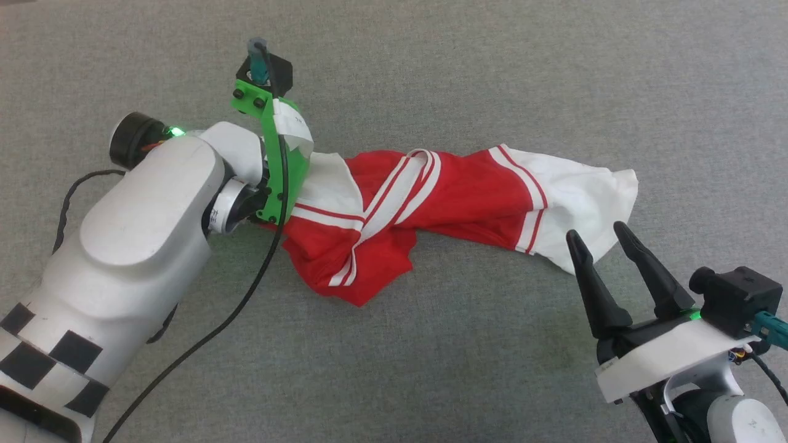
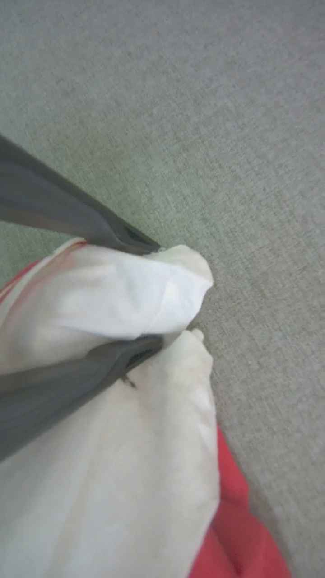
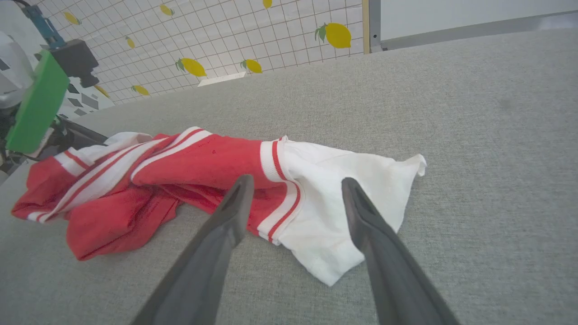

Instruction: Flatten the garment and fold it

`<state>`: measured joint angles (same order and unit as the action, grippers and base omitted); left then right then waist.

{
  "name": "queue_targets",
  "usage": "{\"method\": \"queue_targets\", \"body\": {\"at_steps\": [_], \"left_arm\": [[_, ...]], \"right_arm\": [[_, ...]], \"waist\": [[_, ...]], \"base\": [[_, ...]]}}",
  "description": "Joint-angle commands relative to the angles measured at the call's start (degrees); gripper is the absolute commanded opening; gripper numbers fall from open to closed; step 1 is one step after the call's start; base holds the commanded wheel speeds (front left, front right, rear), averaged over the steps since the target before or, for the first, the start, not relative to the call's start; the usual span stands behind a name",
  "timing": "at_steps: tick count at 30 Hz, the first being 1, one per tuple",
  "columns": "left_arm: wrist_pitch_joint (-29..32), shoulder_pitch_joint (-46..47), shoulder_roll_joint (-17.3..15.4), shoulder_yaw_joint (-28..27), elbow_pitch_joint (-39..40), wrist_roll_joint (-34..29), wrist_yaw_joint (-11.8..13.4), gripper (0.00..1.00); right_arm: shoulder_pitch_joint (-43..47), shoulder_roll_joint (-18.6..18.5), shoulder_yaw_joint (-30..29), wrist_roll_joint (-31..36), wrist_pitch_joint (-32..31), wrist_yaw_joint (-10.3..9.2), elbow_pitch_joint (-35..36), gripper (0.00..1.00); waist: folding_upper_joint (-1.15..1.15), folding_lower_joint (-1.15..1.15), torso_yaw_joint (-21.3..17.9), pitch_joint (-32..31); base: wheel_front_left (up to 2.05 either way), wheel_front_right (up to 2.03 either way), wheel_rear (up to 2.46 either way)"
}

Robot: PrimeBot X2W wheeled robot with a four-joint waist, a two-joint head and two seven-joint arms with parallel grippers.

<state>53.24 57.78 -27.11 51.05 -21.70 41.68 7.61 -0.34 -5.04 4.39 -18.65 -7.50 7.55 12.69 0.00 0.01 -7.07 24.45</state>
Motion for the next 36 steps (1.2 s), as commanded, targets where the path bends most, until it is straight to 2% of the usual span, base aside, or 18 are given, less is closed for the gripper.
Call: {"method": "queue_targets", "body": {"at_steps": [1, 7, 15, 25, 29, 35, 36], "left_arm": [[-0.35, -0.39, -0.10, 0.65, -0.71, 0.33, -0.29, 0.00], [-7.61, -1.10, 1.15, -0.48, -0.26, -0.83, 0.67, 0.00], [-19.51, -5.19, 2.13, -2.62, 3.19, -1.89, 3.03, 0.00], [-29.80, -18.24, -1.92, -5.48, 11.78, 0.31, 6.16, 0.00], [-32.19, -24.44, -4.19, -5.17, 13.37, 0.88, 6.82, 0.00], [-34.45, -31.33, -5.66, -4.00, 13.62, 1.06, 8.31, 0.00], [-34.21, -32.01, -5.82, -3.53, 13.38, 1.00, 8.33, 0.38]], "right_arm": [[-1.07, 0.10, 0.09, -0.25, 0.39, -0.06, -0.12, 1.00], [-0.45, 0.03, -0.76, 0.08, -0.06, -0.06, -0.96, 1.00], [1.34, -0.03, -2.93, 0.08, -1.57, -0.06, -2.01, 1.00], [4.26, 0.30, -3.43, -0.05, -3.96, -0.06, -1.97, 1.00], [4.81, 0.60, -3.18, -0.11, -4.54, -0.06, -1.87, 1.00], [5.55, 0.82, -2.86, -0.05, -5.31, -0.06, -1.58, 1.00], [5.56, 0.84, -2.83, -0.03, -5.40, -0.06, -1.55, 1.00]], "waist": [[0.00, -0.01, 0.28, 0.20], [0.00, -0.01, 2.04, -1.69], [0.00, -0.01, 6.24, -7.69], [0.00, -0.01, 10.71, -13.49], [0.00, -0.01, 11.23, -14.77], [0.00, -0.01, 11.59, -15.72], [0.00, -0.01, 11.63, -15.76]], "base": [[0.00, 0.00, 0.00], [0.00, 0.00, 0.00], [0.00, 0.00, 0.00], [0.00, 0.00, 0.00], [0.00, 0.00, 0.00], [0.00, 0.00, 0.00], [0.00, 0.00, 0.00]]}}
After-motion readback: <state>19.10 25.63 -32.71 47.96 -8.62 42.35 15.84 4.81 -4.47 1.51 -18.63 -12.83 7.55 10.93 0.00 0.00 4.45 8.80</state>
